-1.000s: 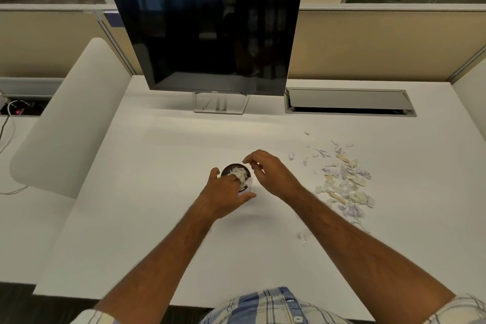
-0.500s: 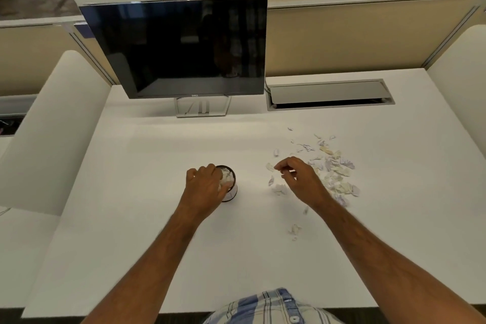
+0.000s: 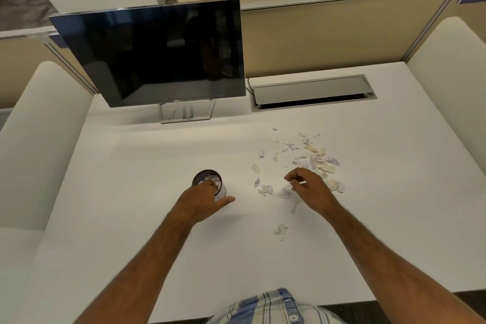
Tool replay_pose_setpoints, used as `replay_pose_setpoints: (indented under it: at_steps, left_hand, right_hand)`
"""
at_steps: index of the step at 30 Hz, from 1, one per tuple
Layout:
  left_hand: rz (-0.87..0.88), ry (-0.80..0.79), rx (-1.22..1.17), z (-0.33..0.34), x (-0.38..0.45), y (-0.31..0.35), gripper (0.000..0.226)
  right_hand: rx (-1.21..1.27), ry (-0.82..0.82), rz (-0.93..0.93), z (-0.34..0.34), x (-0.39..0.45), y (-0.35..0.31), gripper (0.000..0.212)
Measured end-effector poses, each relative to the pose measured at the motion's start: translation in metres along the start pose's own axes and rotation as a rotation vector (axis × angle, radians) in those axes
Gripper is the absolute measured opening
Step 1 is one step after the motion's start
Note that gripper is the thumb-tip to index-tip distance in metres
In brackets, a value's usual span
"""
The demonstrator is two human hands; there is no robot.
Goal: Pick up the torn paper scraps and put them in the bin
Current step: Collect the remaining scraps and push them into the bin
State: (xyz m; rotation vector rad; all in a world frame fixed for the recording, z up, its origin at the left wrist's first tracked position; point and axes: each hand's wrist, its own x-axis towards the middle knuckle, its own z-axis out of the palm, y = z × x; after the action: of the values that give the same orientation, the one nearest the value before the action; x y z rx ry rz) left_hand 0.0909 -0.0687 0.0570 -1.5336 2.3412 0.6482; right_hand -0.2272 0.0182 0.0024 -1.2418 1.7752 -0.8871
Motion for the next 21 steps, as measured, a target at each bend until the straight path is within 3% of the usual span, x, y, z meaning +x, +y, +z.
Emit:
replay_pose_setpoints:
  at_steps: [3, 6, 10, 16, 21]
  left_hand:
    - [-0.019, -0.065, -0.021, -0.009, 0.010, 0.006, 0.073]
    - [0.013, -0.019, -0.051, -0.014, 0.019, 0.007, 0.078]
    - [0.036, 0.109, -0.055, -0.014, 0.022, 0.004, 0.064]
    - [0.166, 0.469, 0.048, -0.007, 0.021, 0.013, 0.024]
    - [0.329, 0.395, -0.239, 0.014, 0.027, 0.059, 0.016]
  right_hand:
    - [-0.015, 0.019, 0.028, -0.013, -0.002, 0.016, 0.031]
    - [-0.013, 0.054, 0.070, -0.031, -0.007, 0.026, 0.032]
    - [-0.017, 0.096, 0.092, -0.056, -0.011, 0.043, 0.032]
    - [-0.038, 0.166, 0.128, -0.083, -0.014, 0.061, 0.030]
    - [-0.166, 0.233, 0.142, -0.091, -0.015, 0.071, 0.023]
